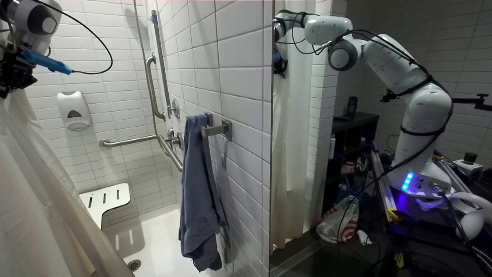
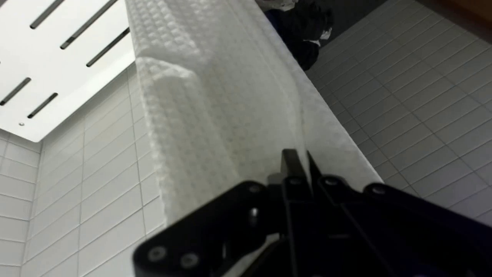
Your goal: Move the shower curtain to the left
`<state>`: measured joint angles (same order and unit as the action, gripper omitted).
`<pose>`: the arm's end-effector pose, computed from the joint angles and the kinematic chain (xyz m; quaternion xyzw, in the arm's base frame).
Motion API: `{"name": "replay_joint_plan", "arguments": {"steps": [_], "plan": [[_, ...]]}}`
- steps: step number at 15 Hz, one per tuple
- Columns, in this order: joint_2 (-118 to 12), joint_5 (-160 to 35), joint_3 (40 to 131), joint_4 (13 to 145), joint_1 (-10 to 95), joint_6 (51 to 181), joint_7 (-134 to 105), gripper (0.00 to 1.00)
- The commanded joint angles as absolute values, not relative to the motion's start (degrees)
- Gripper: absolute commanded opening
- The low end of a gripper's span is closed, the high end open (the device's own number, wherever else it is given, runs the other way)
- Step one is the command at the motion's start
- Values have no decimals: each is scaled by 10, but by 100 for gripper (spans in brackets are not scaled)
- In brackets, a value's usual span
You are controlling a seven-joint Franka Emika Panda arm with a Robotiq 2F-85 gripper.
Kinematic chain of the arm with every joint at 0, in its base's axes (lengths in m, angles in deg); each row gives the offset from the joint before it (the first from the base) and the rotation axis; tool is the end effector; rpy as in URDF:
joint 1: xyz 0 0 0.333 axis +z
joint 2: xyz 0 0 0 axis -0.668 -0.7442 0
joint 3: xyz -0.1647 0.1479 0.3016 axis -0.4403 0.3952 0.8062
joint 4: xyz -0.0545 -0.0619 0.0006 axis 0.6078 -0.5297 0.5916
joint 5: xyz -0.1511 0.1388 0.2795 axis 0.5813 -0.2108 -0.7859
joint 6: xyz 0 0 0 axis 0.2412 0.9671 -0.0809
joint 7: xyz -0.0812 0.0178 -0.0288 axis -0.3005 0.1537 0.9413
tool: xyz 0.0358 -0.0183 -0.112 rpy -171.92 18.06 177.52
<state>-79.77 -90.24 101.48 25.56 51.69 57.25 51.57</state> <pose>0.6655 0.2487 0.5720 -0.7069 -0.6479 -0.0581 0.2777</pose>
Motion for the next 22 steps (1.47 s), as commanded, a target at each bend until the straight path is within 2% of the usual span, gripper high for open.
{"name": "replay_joint_plan", "arguments": {"steps": [1,22], "plan": [[-813,-894,1027,255,544,566,542,0],[-835,-876,1041,266,651,524,612,0]]}}
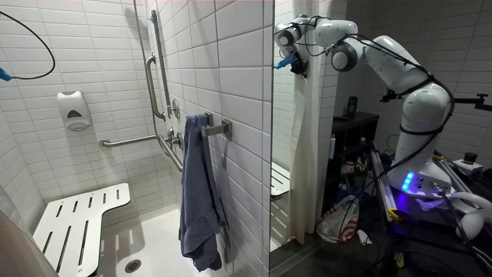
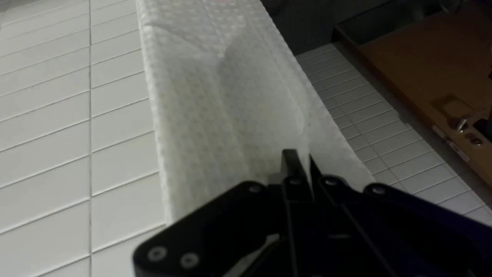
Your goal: Move the shower curtain to the left
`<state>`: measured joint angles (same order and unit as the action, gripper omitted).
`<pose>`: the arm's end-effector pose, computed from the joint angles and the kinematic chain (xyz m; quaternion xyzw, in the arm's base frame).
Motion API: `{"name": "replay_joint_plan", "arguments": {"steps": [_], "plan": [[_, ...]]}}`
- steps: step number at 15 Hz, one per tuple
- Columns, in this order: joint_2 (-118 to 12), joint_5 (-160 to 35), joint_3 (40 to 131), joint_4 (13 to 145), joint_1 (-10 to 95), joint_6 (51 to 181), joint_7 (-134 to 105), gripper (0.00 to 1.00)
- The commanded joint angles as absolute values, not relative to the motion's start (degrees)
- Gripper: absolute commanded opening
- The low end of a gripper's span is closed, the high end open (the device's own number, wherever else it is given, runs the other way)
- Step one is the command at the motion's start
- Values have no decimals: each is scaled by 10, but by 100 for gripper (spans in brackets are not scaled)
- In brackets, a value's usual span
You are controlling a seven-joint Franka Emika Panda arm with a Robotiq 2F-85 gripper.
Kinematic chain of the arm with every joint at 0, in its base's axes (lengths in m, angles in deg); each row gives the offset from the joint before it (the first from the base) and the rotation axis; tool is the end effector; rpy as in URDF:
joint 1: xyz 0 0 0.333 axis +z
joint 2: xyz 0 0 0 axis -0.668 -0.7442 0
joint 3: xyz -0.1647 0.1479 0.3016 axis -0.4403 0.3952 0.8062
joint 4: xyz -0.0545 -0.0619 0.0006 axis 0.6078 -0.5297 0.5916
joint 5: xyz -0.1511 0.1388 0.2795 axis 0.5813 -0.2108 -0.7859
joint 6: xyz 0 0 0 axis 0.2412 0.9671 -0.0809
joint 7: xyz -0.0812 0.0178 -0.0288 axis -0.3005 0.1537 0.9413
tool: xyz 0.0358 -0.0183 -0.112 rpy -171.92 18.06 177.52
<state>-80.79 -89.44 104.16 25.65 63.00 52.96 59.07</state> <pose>0.5889 0.3847 0.5579 -0.5683 -0.7655 -0.0074 0.3016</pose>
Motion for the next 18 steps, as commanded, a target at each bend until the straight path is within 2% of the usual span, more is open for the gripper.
{"name": "replay_joint_plan", "arguments": {"steps": [1,18], "plan": [[-835,-875,1043,267,655,521,616,0],[-840,-870,1051,274,708,490,650,0]]}}
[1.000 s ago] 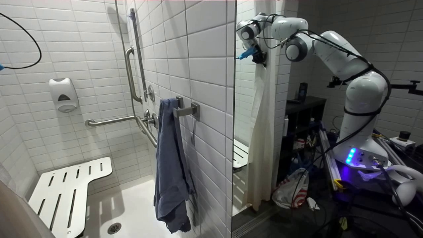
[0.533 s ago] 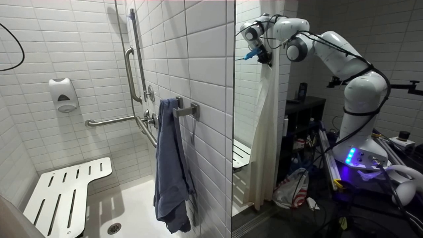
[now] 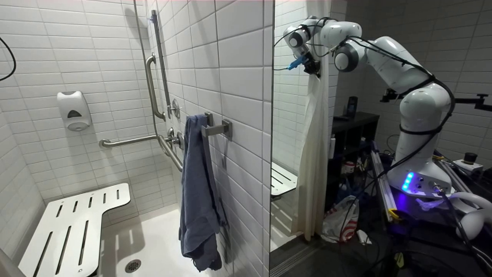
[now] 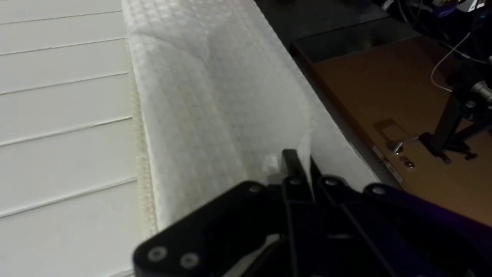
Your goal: Move the shower curtain to the left
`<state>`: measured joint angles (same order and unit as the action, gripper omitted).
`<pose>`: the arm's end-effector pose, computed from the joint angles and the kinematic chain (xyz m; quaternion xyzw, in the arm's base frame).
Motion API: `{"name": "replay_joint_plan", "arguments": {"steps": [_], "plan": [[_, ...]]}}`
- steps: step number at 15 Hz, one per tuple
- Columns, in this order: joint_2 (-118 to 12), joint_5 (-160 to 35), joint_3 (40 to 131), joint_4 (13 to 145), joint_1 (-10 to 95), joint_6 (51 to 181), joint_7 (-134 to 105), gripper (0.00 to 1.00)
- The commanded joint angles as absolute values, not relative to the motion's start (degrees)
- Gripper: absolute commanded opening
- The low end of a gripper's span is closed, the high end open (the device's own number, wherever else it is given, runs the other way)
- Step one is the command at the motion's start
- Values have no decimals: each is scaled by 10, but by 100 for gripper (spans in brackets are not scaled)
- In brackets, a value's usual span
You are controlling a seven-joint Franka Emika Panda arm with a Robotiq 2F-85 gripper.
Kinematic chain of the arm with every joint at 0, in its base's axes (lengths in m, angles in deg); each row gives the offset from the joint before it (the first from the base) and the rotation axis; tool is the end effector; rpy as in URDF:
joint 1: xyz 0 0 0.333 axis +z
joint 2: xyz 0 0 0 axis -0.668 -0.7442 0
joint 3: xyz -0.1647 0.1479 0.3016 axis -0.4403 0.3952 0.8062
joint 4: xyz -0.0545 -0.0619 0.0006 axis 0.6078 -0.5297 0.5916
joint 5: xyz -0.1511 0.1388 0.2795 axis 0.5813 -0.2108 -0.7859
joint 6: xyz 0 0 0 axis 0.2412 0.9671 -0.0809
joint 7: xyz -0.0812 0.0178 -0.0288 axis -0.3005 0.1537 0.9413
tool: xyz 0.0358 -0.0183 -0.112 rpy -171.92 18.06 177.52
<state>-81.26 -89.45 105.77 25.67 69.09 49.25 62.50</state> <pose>0.5314 0.4486 0.5519 -0.4827 -0.8151 0.0312 0.3187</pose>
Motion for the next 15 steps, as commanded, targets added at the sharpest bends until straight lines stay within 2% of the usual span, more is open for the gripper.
{"name": "replay_joint_plan", "arguments": {"steps": [1,15], "plan": [[-842,-870,1051,271,706,485,652,0],[-813,-894,1053,255,686,469,639,2]]}}
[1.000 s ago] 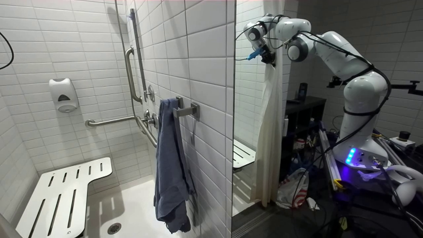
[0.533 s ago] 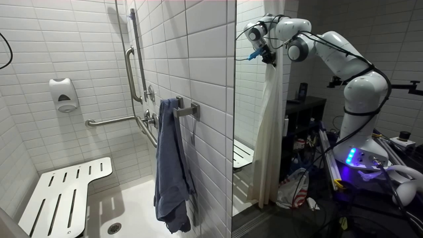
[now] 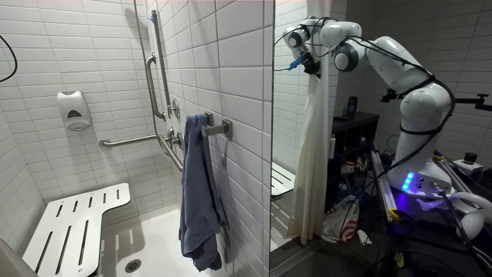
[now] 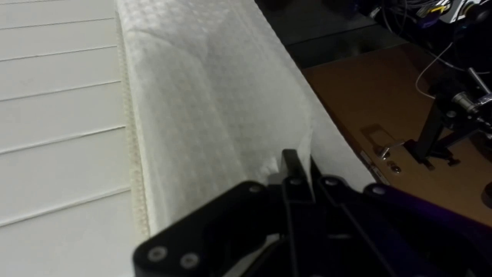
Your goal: Move the shower curtain to the left
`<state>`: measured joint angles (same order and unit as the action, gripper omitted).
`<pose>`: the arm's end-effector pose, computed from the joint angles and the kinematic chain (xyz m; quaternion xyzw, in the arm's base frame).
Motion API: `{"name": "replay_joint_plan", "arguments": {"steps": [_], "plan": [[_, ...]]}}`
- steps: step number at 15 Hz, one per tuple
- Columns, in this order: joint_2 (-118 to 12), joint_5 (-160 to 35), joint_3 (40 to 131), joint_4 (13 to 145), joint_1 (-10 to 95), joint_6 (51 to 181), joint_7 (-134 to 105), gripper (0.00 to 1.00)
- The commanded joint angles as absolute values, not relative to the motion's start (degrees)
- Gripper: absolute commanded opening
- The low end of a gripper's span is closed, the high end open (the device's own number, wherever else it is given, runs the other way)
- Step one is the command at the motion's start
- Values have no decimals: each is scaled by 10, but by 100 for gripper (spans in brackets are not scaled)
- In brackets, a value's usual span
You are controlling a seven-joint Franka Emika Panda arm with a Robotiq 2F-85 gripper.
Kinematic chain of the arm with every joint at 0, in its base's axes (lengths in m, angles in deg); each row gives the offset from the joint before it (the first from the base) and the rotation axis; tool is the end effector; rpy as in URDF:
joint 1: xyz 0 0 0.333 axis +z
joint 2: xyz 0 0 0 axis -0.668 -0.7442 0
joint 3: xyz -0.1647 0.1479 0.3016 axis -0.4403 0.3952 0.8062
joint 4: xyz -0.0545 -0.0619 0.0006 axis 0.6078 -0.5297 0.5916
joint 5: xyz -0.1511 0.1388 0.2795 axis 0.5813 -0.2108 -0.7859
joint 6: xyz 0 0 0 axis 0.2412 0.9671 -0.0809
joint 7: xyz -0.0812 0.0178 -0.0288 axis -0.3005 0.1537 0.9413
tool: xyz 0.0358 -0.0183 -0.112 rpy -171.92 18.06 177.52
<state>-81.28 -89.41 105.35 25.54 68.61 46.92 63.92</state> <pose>0.5322 0.4395 0.5498 -0.4726 -0.8195 0.0443 0.3211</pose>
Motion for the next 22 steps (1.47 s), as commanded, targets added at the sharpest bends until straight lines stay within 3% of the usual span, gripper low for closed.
{"name": "replay_joint_plan", "arguments": {"steps": [1,10,11,13,22], "plan": [[-813,-894,1053,255,686,469,639,2],[-813,-894,1053,255,685,467,639,2],[-809,-894,1051,257,682,466,639,27],[-798,-896,1046,258,666,473,641,31],[-689,-894,983,311,562,549,582,92]]}}
